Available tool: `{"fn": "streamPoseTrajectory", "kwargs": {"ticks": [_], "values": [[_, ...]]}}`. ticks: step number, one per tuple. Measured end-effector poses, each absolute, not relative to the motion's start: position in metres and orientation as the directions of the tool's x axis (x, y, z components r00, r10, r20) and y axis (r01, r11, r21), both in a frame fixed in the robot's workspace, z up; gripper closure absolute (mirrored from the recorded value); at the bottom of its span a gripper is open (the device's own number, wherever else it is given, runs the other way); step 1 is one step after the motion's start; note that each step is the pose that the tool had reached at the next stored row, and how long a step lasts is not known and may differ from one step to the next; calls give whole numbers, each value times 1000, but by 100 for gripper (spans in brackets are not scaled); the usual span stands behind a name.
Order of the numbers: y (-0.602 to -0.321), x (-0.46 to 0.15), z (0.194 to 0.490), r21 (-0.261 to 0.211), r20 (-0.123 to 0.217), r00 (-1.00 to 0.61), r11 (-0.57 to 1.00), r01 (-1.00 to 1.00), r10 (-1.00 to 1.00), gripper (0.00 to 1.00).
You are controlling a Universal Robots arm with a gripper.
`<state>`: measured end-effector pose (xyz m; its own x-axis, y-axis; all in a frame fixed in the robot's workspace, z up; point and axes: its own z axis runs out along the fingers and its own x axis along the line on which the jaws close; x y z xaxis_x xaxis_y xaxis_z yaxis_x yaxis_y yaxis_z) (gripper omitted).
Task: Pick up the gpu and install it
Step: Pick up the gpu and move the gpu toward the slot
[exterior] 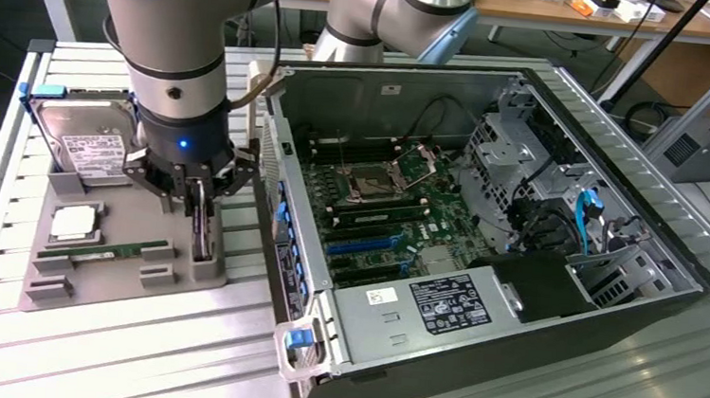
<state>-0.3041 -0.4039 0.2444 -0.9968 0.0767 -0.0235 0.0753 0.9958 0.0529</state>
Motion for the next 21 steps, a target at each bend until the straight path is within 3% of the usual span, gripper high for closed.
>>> {"fn": "streamPoseTrajectory", "kwargs": {"ticks": [10, 21], "values": [[-404, -304, 270, 53, -24, -997, 996, 75, 77, 73], [-404, -304, 324, 53, -24, -997, 996, 75, 77, 73]]}}
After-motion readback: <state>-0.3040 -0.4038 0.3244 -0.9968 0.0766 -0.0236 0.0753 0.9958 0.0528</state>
